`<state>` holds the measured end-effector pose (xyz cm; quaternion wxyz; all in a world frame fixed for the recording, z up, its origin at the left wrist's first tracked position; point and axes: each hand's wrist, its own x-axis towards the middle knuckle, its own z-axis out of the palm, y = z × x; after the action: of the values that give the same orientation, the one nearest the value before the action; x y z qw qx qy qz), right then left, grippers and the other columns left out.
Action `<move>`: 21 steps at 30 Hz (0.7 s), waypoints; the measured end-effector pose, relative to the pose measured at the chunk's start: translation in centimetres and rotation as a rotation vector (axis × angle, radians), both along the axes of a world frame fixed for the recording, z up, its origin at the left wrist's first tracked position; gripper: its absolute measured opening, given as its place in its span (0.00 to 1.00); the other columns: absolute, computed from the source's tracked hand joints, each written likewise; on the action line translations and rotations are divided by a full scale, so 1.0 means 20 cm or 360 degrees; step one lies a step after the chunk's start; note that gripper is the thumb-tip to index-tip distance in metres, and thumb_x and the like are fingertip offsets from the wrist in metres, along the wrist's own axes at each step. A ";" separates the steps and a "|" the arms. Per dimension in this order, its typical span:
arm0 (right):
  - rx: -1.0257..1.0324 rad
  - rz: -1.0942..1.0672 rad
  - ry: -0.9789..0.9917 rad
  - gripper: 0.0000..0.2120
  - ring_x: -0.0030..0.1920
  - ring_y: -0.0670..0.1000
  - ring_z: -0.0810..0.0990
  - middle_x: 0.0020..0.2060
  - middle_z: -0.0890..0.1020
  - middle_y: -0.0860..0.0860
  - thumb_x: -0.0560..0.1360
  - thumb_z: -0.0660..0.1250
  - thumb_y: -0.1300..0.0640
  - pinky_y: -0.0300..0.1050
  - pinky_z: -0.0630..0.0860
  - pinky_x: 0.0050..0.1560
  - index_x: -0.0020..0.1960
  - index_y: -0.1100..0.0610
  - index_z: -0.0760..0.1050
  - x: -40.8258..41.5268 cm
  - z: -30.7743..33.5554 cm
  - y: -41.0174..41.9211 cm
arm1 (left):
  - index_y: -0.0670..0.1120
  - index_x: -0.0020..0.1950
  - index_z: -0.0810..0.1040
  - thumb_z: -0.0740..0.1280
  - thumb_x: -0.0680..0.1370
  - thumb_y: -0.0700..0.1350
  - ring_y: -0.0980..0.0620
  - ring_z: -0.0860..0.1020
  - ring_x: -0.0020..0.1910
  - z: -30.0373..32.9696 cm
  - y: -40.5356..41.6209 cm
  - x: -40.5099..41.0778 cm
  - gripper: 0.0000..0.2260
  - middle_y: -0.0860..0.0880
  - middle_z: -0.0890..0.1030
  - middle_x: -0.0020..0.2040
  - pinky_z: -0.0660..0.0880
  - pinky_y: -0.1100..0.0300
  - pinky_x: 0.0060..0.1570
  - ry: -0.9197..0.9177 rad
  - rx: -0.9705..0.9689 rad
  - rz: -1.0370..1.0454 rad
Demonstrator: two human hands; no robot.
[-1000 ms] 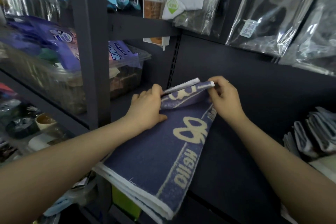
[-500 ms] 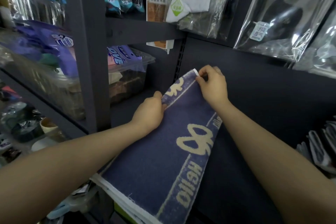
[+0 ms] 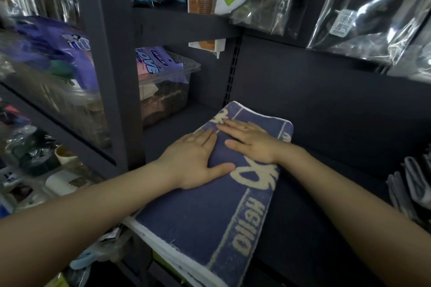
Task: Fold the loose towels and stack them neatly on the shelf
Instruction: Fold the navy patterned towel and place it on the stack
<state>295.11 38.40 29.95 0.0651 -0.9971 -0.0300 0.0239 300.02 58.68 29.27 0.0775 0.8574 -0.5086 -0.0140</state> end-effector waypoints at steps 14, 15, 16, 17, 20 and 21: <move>0.0314 -0.0886 -0.0414 0.34 0.62 0.57 0.72 0.61 0.74 0.56 0.74 0.63 0.42 0.54 0.68 0.63 0.72 0.59 0.59 -0.01 0.05 -0.19 | 0.54 0.76 0.48 0.52 0.69 0.72 0.45 0.48 0.75 0.00 0.00 0.00 0.41 0.45 0.45 0.77 0.49 0.51 0.71 -0.0018 -0.0055 0.0044; 0.0544 -0.0930 -0.0467 0.37 0.60 0.57 0.73 0.58 0.76 0.55 0.73 0.66 0.42 0.53 0.70 0.62 0.73 0.60 0.57 0.01 0.07 -0.18 | 0.53 0.76 0.49 0.57 0.68 0.72 0.44 0.50 0.75 0.01 0.00 0.01 0.43 0.44 0.46 0.77 0.51 0.51 0.71 0.0056 -0.0113 0.0077; 0.0759 -0.0969 -0.0456 0.39 0.60 0.56 0.74 0.58 0.76 0.55 0.72 0.66 0.42 0.51 0.71 0.62 0.74 0.60 0.55 0.03 0.09 -0.18 | 0.51 0.76 0.51 0.61 0.66 0.72 0.42 0.52 0.74 0.02 -0.01 0.01 0.46 0.42 0.49 0.77 0.54 0.50 0.70 0.0156 -0.0163 0.0121; 0.0893 -0.0987 -0.0385 0.39 0.61 0.56 0.74 0.60 0.75 0.55 0.73 0.66 0.42 0.49 0.71 0.61 0.74 0.60 0.54 0.04 0.10 -0.18 | 0.49 0.75 0.54 0.64 0.65 0.71 0.41 0.55 0.73 0.04 -0.02 0.02 0.46 0.41 0.54 0.75 0.57 0.50 0.69 0.0246 -0.0209 0.0166; 0.0833 -0.0942 -0.0147 0.35 0.64 0.56 0.72 0.67 0.69 0.56 0.75 0.62 0.44 0.45 0.70 0.58 0.74 0.59 0.54 0.10 0.09 -0.16 | 0.44 0.67 0.66 0.66 0.70 0.65 0.40 0.68 0.63 0.06 -0.09 0.06 0.34 0.41 0.72 0.64 0.67 0.51 0.61 0.0291 -0.0394 0.0311; 0.0739 -0.0934 -0.0203 0.31 0.62 0.57 0.72 0.66 0.71 0.57 0.76 0.63 0.46 0.46 0.70 0.57 0.73 0.59 0.58 0.11 0.08 -0.16 | 0.43 0.66 0.67 0.65 0.72 0.63 0.40 0.70 0.60 0.07 -0.12 0.08 0.31 0.41 0.74 0.61 0.69 0.50 0.59 0.0282 -0.0430 0.0371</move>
<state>297.22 35.16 31.61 0.2916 -0.9215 0.2483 -0.0653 301.60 56.36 30.74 0.2374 0.8877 -0.3944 -0.0121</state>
